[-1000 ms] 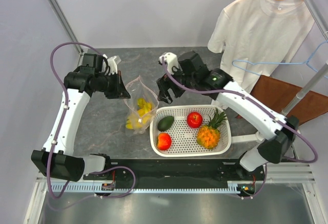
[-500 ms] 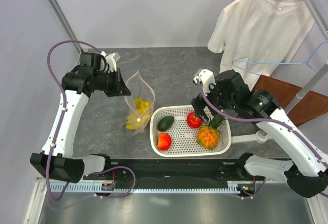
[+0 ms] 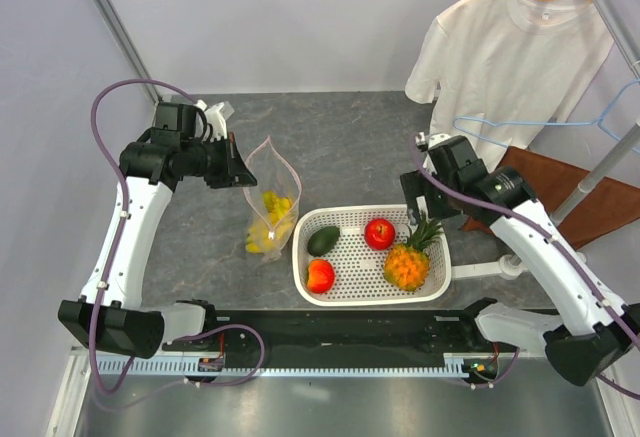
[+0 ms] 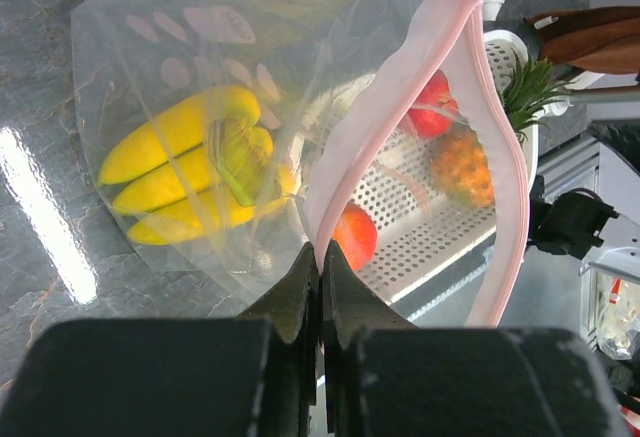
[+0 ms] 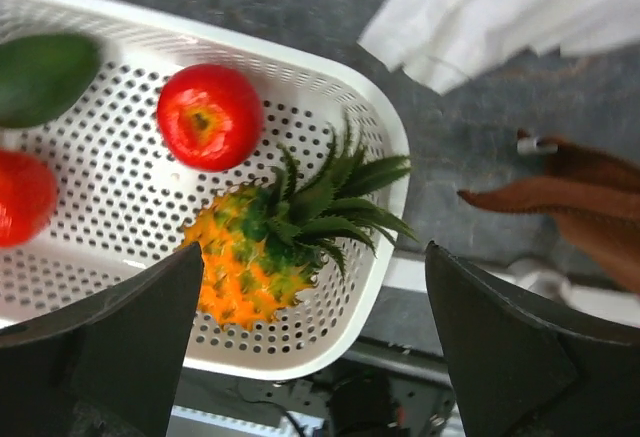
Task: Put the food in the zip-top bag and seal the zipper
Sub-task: Pick up the fake fruit from the bin.
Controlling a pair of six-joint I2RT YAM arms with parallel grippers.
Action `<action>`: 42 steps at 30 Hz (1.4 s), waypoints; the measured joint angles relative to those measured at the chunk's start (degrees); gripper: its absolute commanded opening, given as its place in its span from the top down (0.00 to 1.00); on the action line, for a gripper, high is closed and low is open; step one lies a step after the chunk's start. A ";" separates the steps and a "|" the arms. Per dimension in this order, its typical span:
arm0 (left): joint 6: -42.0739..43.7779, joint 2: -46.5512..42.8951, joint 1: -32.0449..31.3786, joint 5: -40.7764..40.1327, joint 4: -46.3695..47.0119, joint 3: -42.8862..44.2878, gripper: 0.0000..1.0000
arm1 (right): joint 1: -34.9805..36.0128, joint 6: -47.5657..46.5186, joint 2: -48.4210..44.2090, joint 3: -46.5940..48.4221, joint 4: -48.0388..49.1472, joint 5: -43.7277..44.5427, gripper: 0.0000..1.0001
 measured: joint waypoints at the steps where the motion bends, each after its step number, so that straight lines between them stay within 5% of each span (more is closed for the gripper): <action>1: -0.15 0.00 -0.02 0.00 0.15 0.00 0.98 | -1.60 2.45 0.96 -0.22 -0.17 0.00 0.02; 8: -0.44 -0.46 0.00 -0.02 0.70 -0.04 0.98 | -13.20 17.57 0.81 -11.37 -1.84 -3.87 0.05; 36: -0.87 -1.18 0.00 0.00 1.09 -0.35 0.98 | -13.35 25.81 11.93 -16.28 11.45 -8.15 0.12; 39: -0.87 -0.94 0.00 0.00 1.09 -0.35 0.98 | -13.09 25.83 12.46 -16.81 12.22 -7.76 0.23; 42: -0.92 -0.72 0.00 0.00 1.11 -0.35 0.98 | -13.11 25.29 13.33 -16.79 13.22 -6.91 0.45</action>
